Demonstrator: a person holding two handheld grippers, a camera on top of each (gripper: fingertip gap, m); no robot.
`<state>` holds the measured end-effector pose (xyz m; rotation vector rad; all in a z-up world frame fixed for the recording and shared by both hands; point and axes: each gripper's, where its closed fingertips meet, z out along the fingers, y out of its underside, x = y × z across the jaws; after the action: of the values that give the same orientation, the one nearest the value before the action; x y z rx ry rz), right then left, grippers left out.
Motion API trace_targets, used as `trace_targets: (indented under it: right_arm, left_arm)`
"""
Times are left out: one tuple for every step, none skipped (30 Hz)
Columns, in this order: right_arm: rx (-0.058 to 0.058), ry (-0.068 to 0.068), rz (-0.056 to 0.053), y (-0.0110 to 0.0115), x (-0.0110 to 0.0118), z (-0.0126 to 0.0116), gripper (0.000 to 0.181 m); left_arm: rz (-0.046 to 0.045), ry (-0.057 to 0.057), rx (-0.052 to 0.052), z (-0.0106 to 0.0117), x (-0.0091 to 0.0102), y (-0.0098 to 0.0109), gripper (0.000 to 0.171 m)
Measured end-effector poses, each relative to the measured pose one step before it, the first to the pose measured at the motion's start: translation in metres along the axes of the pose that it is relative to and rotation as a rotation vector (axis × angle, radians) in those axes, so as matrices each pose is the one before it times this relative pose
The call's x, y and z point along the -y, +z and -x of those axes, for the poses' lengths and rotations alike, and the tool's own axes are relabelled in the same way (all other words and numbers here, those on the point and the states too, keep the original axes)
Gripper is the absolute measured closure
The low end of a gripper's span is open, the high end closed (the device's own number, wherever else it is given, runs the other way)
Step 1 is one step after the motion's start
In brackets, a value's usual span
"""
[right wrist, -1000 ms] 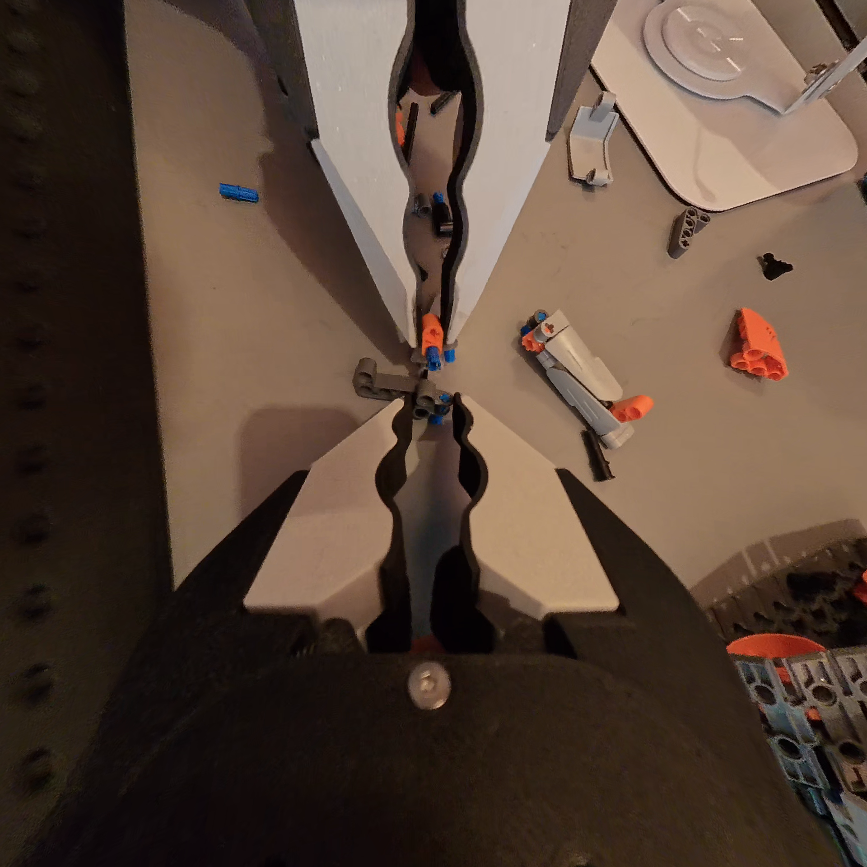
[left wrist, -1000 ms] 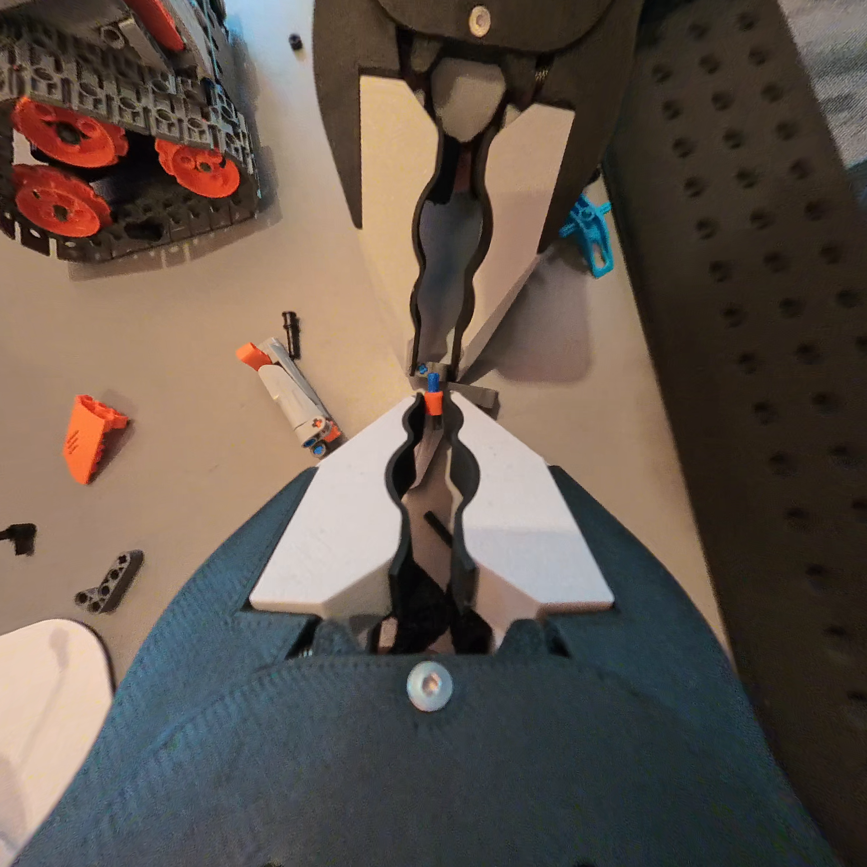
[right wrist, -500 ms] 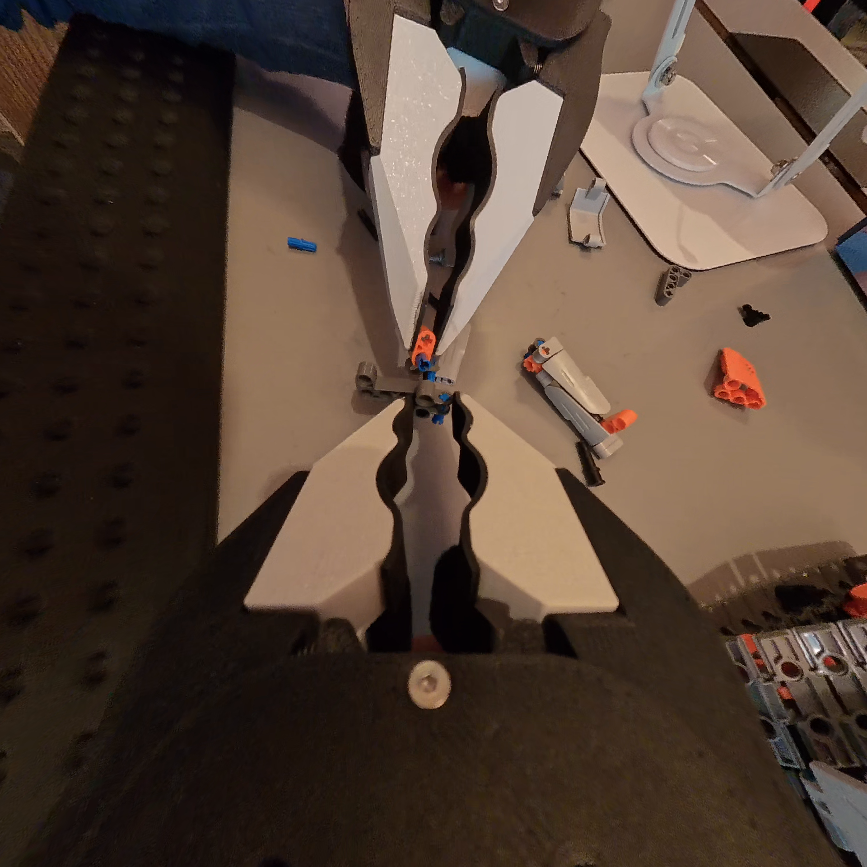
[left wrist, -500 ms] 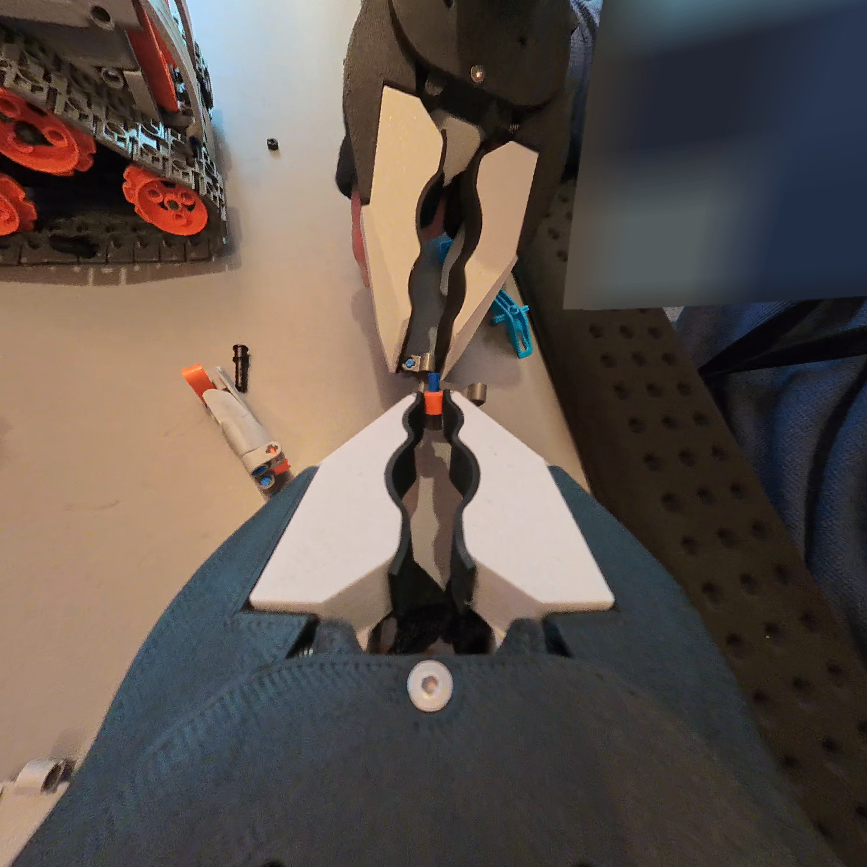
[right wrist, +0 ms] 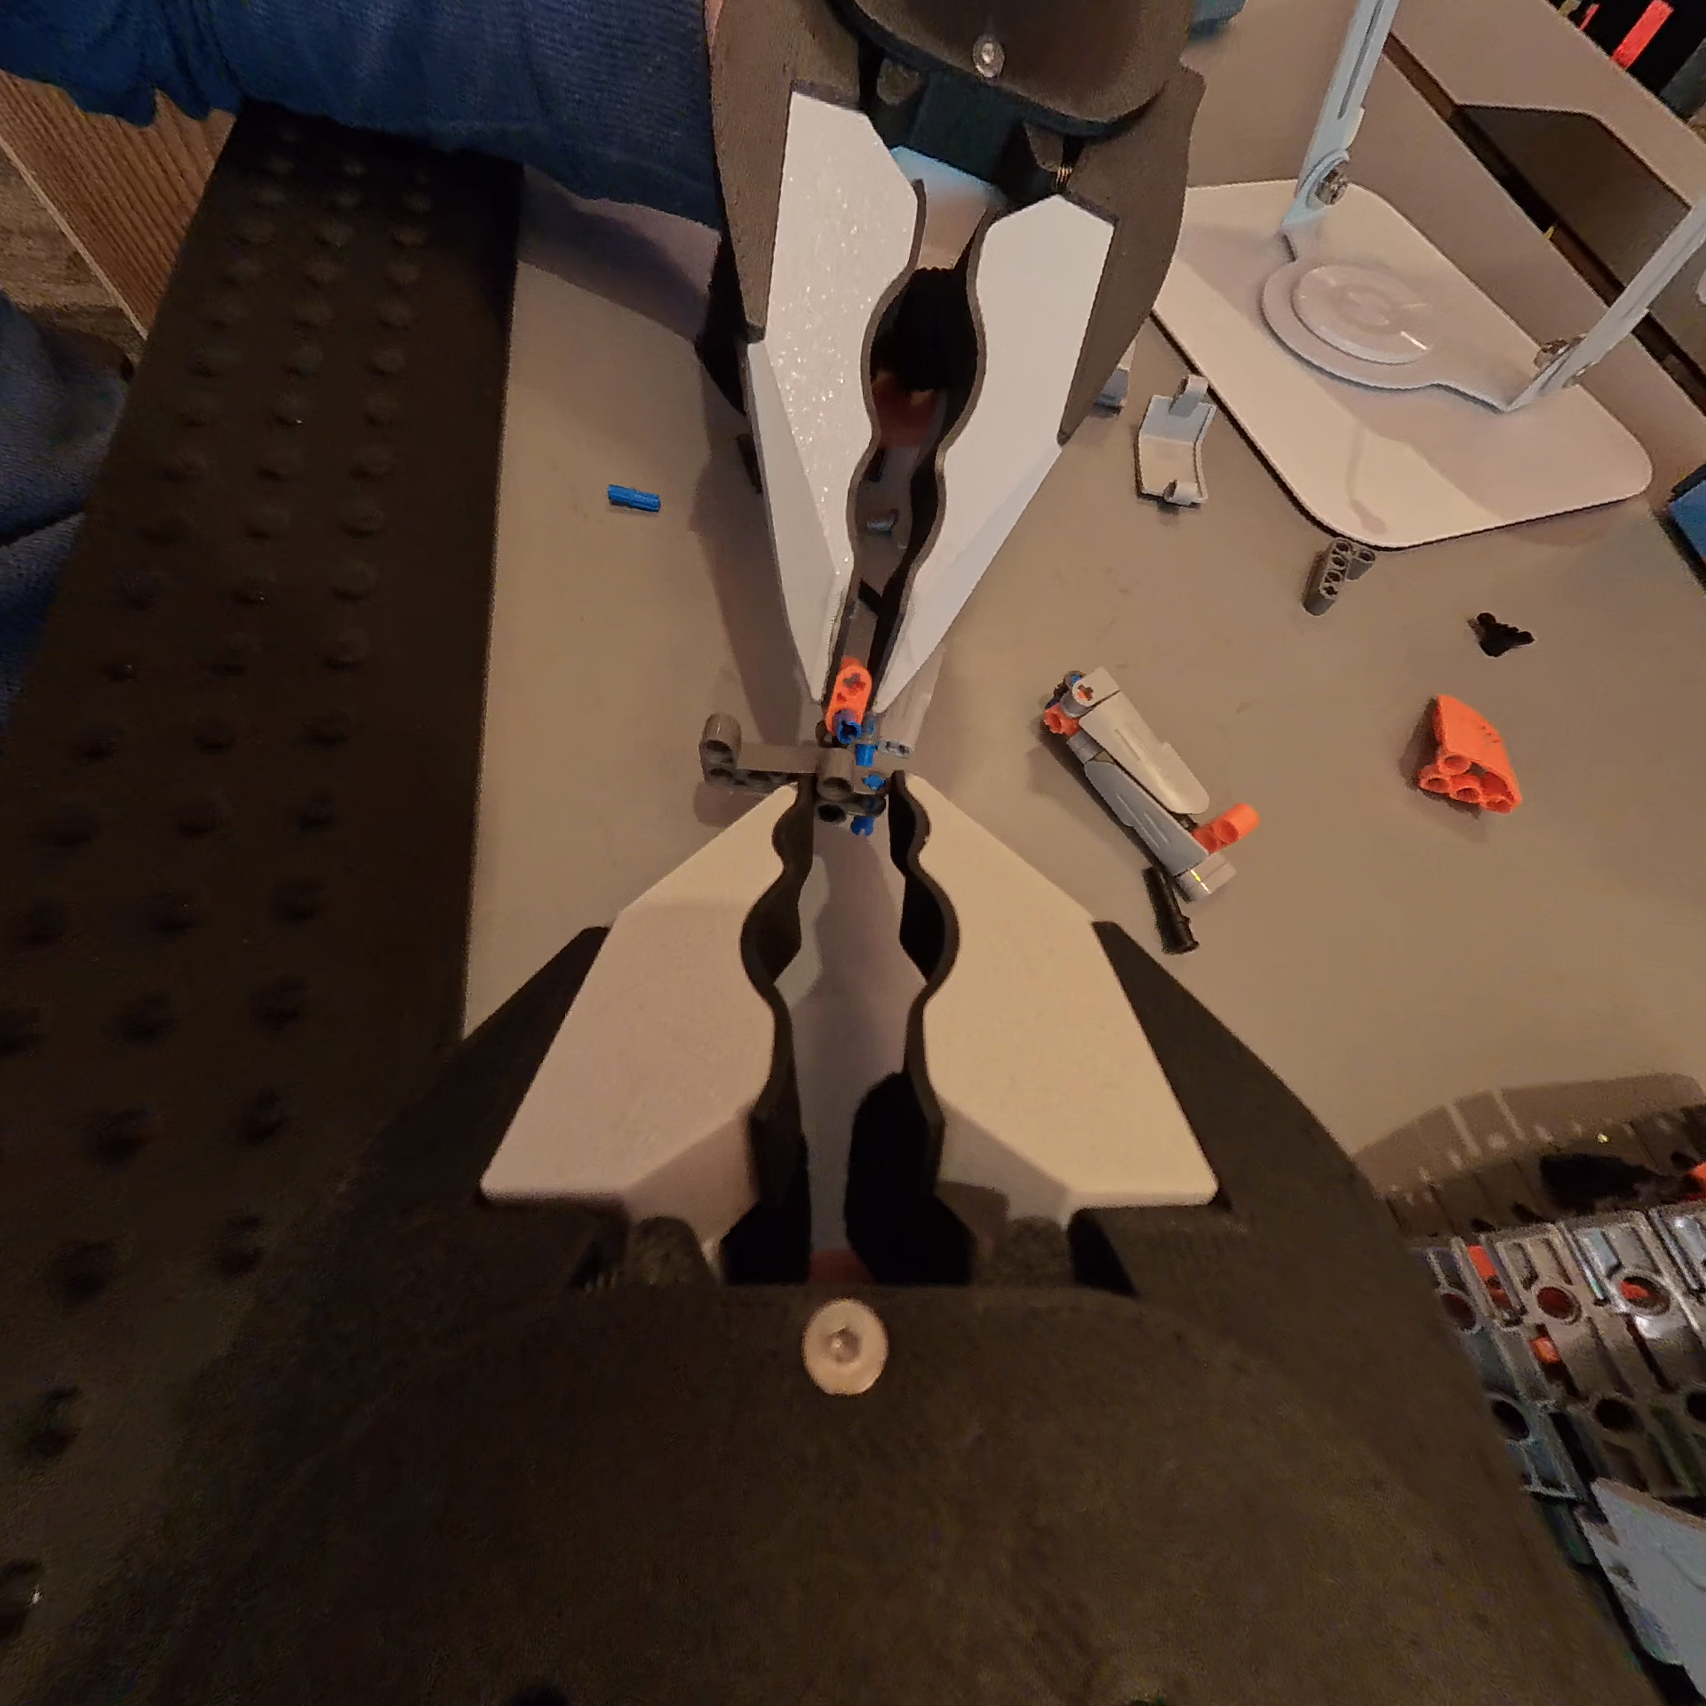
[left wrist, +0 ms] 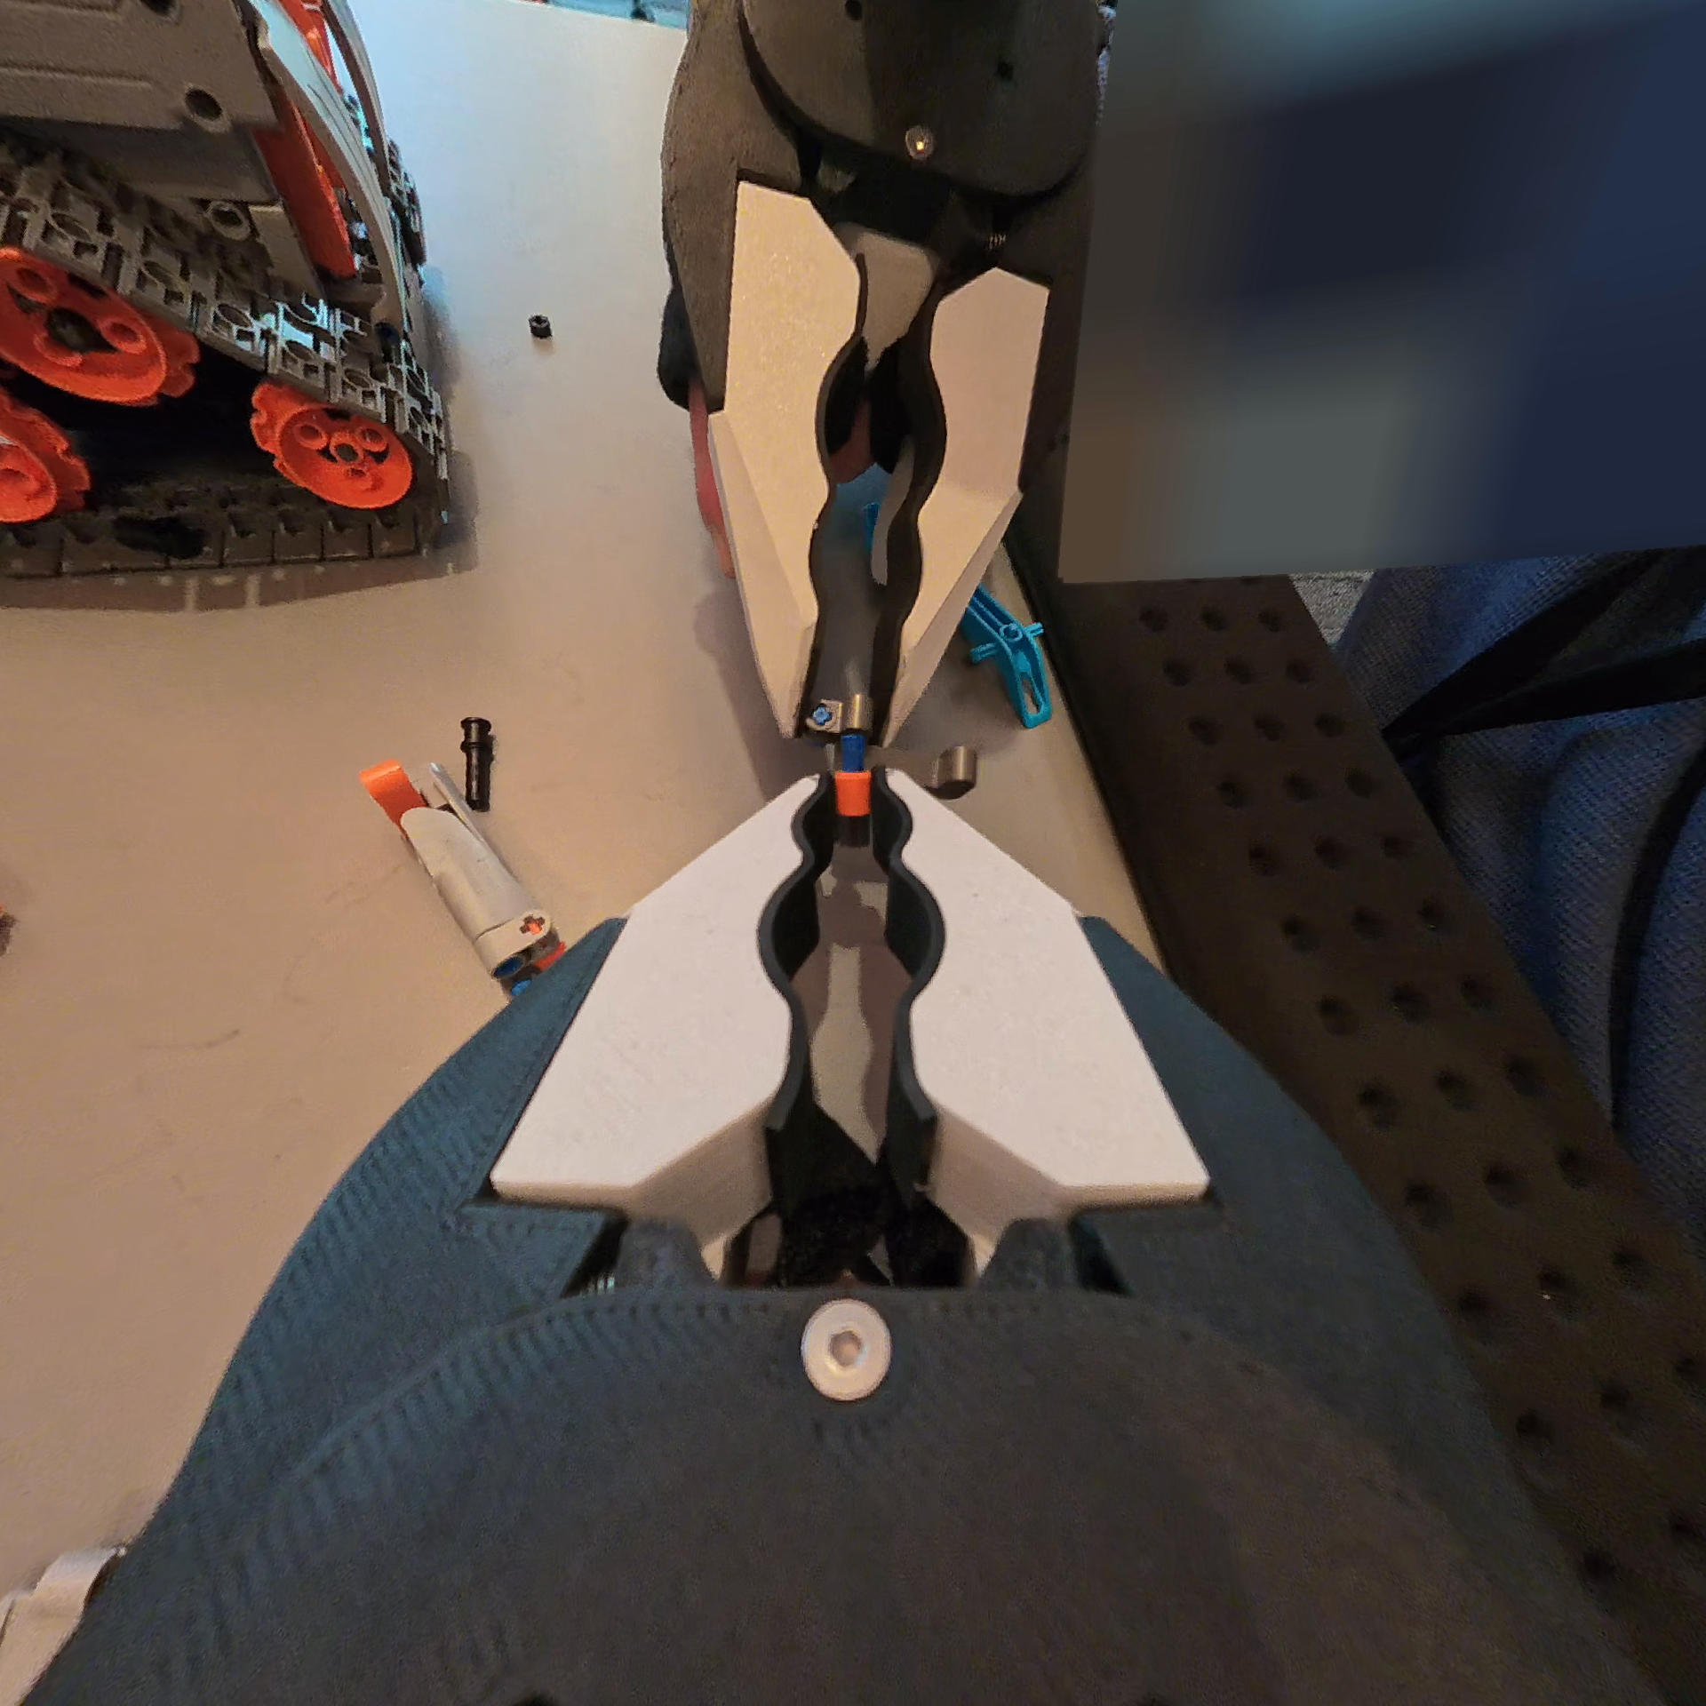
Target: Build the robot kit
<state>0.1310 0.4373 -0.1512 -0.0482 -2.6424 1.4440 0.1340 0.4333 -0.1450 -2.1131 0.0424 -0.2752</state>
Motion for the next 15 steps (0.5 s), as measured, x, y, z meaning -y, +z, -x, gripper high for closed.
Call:
trace_targets:
  right_arm:
    - [-0.0043, -0.0026, 0.0083, 0.00091, -0.00170, -0.00037, 0.167]
    - [0.0027, 0.0011, 0.0005, 0.00068, -0.00029, 0.00076, 0.167]
    - [0.0034, -0.0022, 0.0023, 0.00062, -0.00063, 0.00054, 0.167]
    - [-0.0026, 0.0019, 0.0000, 0.00036, -0.00065, -0.00066, 0.167]
    - [0.0008, 0.0039, -0.0035, 0.00039, 0.00017, -0.00009, 0.167]
    - [0.0054, -0.0048, 0.0022, 0.00063, -0.00040, 0.00142, 0.167]
    - [-0.0026, -0.0070, 0.0071, 0.00055, -0.00120, -0.00031, 0.168]
    - [0.0071, 0.0036, 0.0048, 0.00085, -0.00107, 0.00041, 0.168]
    - [0.0087, 0.0011, 0.0022, 0.00102, -0.00097, 0.00126, 0.168]
    - [-0.0049, -0.0066, 0.0003, 0.00060, 0.00000, -0.00027, 0.168]
    - [-0.0150, -0.0080, -0.0014, 0.00009, 0.00101, -0.00209, 0.168]
    - [-0.0025, 0.0041, -0.0052, 0.00032, 0.00144, -0.00081, 0.168]
    - [0.0027, 0.0071, -0.0074, 0.00051, 0.00123, -0.00034, 0.168]
    - [-0.0017, 0.0055, -0.0065, -0.00031, 0.00126, -0.00168, 0.168]
    - [0.0051, 0.0108, -0.0094, -0.00105, 0.00197, -0.00100, 0.168]
  left_arm:
    - [0.00796, 0.0080, 0.0090, 0.00051, -0.00107, 0.00094, 0.166]
    - [0.00560, 0.0017, 0.0011, -0.00041, -0.00097, 0.00068, 0.166]
    - [0.00002, 0.0002, 0.0024, -0.00023, -0.00022, 0.00060, 0.166]
    - [-0.00153, 0.0055, 0.0123, 0.00089, 0.00011, 0.00012, 0.166]
    - [-0.00441, 0.0026, 0.0057, -0.00023, 0.00070, -0.00016, 0.166]
    - [0.00092, -0.0001, 0.0002, -0.00109, -0.00048, 0.00045, 0.166]
    - [0.00698, 0.0109, 0.0177, 0.00062, -0.00100, 0.00073, 0.166]
    - [0.00845, 0.0089, 0.0077, -0.00098, -0.00124, 0.00089, 0.166]
    - [0.00543, 0.0009, 0.0010, -0.00098, -0.00120, 0.00031, 0.166]
    - [-0.00342, 0.0022, 0.0110, 0.00088, -0.00001, -0.00054, 0.166]
    - [-0.00931, -0.0030, 0.0122, 0.00166, 0.00075, -0.00118, 0.166]
    - [-0.01034, -0.0087, -0.0008, 0.00052, 0.00066, -0.00154, 0.166]
    - [-0.01023, -0.0055, 0.0004, 0.00062, 0.00080, -0.00148, 0.166]
    - [-0.01104, -0.0052, 0.0057, 0.00121, 0.00136, -0.00108, 0.166]
    - [-0.01709, -0.0079, -0.0031, 0.00022, 0.00227, -0.00131, 0.166]
